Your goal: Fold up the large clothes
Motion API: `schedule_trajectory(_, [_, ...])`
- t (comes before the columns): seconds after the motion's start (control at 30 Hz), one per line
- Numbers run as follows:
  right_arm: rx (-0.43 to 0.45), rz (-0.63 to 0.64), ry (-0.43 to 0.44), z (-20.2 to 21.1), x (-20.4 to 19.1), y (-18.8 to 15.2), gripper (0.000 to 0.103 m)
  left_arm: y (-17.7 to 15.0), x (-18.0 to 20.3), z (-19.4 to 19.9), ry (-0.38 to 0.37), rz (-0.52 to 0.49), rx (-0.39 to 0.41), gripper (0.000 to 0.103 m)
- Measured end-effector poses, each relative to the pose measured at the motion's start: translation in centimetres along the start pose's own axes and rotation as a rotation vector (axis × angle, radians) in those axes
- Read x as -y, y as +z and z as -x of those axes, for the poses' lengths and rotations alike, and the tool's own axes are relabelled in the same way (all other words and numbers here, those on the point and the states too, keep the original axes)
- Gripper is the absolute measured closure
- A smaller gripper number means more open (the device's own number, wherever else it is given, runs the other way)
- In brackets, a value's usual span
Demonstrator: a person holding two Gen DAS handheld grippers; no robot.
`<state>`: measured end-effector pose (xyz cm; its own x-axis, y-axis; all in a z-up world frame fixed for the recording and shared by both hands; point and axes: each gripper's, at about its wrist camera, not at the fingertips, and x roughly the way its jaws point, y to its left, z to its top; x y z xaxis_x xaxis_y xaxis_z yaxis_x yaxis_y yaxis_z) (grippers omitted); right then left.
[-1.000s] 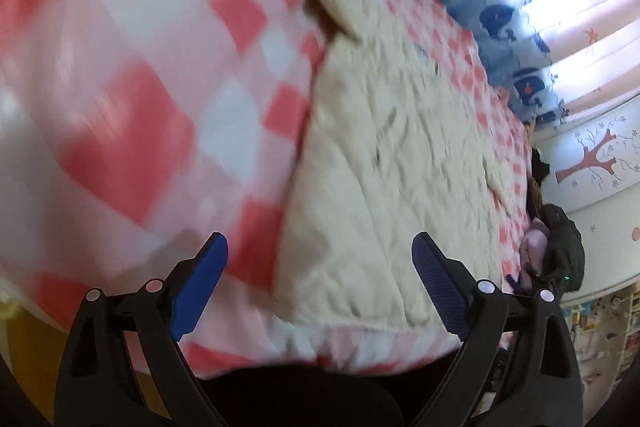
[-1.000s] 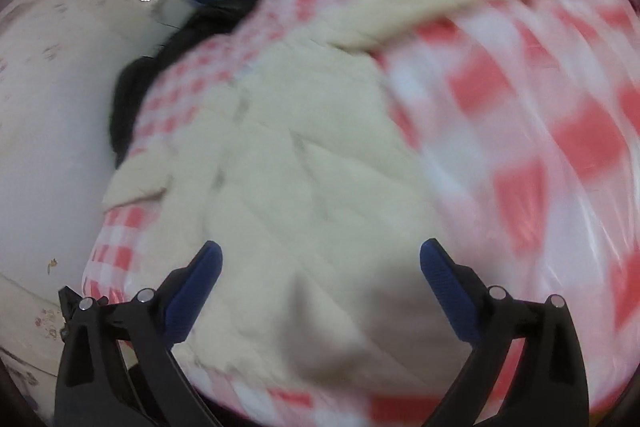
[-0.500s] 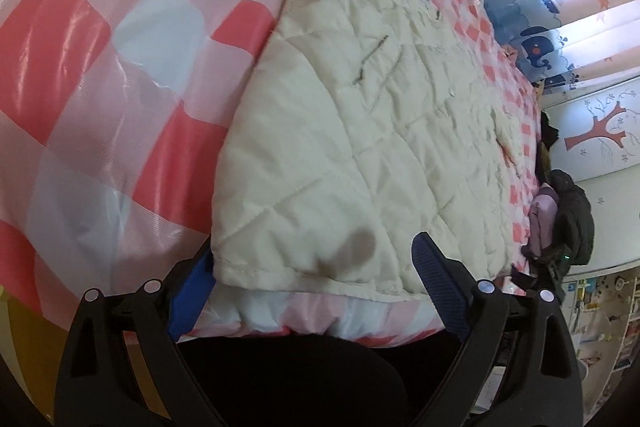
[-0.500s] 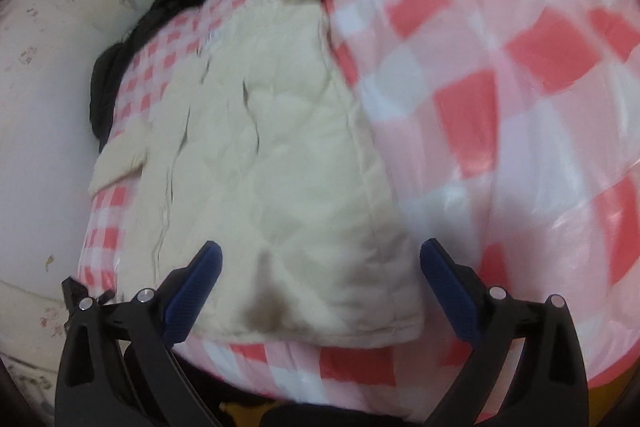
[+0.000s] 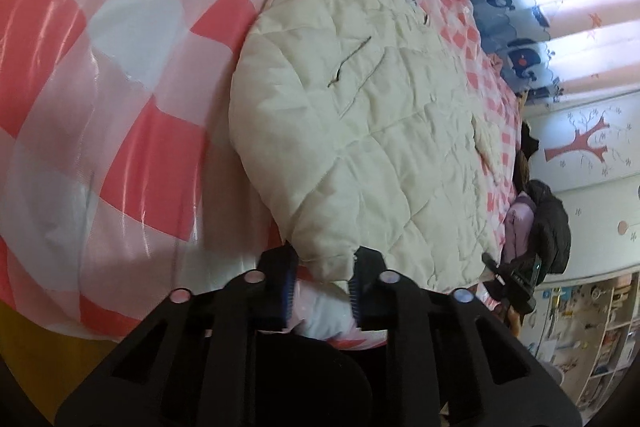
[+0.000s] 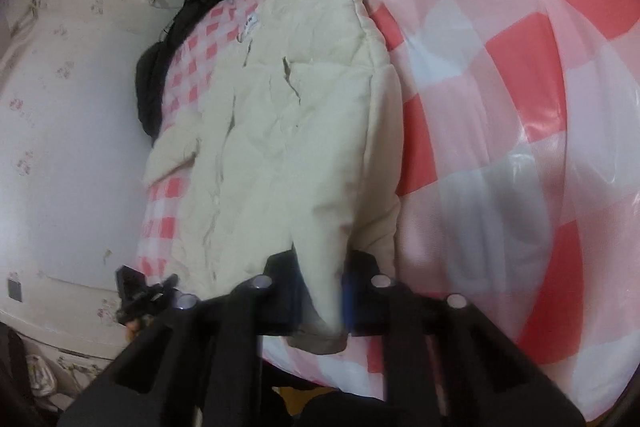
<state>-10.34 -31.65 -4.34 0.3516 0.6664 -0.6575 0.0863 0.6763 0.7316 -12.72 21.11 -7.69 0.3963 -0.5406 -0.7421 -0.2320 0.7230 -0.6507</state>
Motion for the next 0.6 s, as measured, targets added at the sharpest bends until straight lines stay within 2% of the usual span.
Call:
schedule_trajectory(0.07, [0.031,0.031,0.033,0.3,-0.9,0.2,0.089,0.3,0.9,0.9,-0.021,-0.015,0.026,0.092])
schedule_trajectory(0.13, [0.100,0.087,0.125,1.8,-3.2,0.4,0.090,0.7,2.1,2.7,-0.056,-0.030,0.065,0.094])
schedule_trajectory(0.23, [0.178,0.144,0.175,4.5,-6.3,0.7,0.090,1.0,4.4,5.9,-0.096,-0.074,0.122,0.094])
schedule_trajectory(0.3, [0.199,0.176,0.185,6.1,-7.7,0.3,0.090,0.8,5.5,8.0,-0.107,-0.103,0.148,0.094])
schedule_trajectory(0.4, [0.207,0.210,0.172,8.1,-8.4,-1.3,0.090,-0.2,5.7,9.5,-0.097,-0.129,0.149,0.094])
schedule_trajectory(0.47, [0.175,0.210,0.112,8.5,-6.9,-3.0,0.090,-1.2,4.6,9.7,-0.054,-0.133,0.116,0.092])
schedule_trajectory(0.5, [0.137,0.213,0.062,8.1,-5.7,-3.9,0.090,-1.6,3.7,9.0,-0.021,-0.137,0.061,0.090])
schedule_trajectory(0.53, [0.080,0.216,-0.008,7.3,-4.6,-4.5,0.088,-1.8,2.9,8.5,0.013,-0.136,0.027,0.081])
schedule_trajectory(0.57, [0.031,0.210,-0.123,6.4,-3.0,-5.3,0.079,-1.9,1.6,7.9,0.102,-0.129,0.005,0.072])
schedule_trajectory(0.6, [0.025,0.200,-0.207,6.2,-2.0,-5.7,0.074,-1.9,0.4,8.0,0.217,-0.111,0.024,0.072])
